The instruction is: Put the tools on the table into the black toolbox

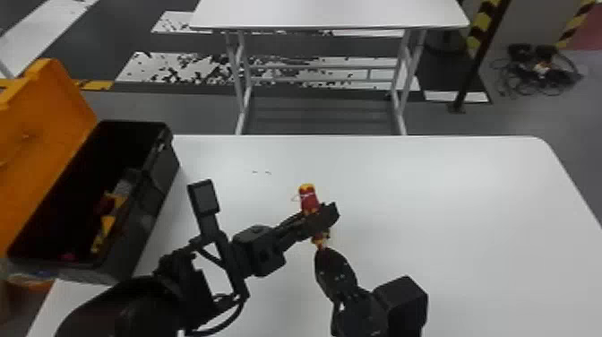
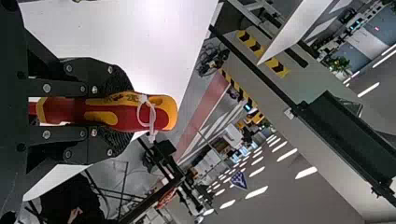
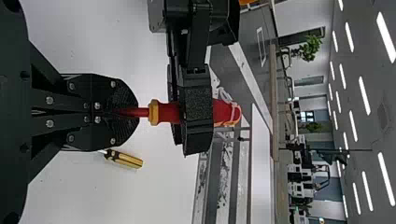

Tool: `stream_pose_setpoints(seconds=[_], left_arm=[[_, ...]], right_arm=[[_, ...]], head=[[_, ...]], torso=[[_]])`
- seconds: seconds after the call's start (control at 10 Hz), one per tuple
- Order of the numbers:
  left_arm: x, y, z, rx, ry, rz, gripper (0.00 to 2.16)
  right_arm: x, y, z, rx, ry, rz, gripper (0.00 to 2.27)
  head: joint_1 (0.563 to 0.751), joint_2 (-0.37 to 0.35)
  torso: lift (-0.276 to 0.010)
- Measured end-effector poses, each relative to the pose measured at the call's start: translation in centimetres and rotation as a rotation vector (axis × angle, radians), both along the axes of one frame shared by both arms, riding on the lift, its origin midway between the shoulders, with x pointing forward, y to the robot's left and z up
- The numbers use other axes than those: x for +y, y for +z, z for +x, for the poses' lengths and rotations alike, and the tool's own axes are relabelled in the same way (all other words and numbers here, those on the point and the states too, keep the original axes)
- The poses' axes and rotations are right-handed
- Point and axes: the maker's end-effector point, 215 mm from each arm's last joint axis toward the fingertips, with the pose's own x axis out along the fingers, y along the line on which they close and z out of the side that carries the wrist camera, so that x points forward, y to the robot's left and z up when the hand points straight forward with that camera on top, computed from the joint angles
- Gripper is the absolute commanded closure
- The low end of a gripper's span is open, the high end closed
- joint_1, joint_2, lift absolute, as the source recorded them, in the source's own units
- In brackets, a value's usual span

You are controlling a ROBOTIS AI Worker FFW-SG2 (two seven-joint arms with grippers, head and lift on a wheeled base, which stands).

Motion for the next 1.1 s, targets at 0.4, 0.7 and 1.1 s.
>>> stream_pose_setpoints(seconds=[0.4,0.7,1.1], left_arm=[[4.1,0.1,1.4,-0.003,0.065,0.025,2.13],[12.3,2.6,3.7,-0.067,0.201,0.09,2.13],[24.1,7.1,4.7,-0.149,0.377,0.214,2.13]], right_arm=[[-0.8,0.0,-0.2,0.014,-0.025,0.034,0.1],[-2.6,-0.3,-0.3,0.014,-0.062,0.054,0.11],[-6.1,-1.8,-1.3,0.021,-0.123,0.072,0.11]], head=[[0.695,0.089],[0.695,0.175],[0.695,0.314]], torso=[[-0.075],[-0.075],[-0.075]])
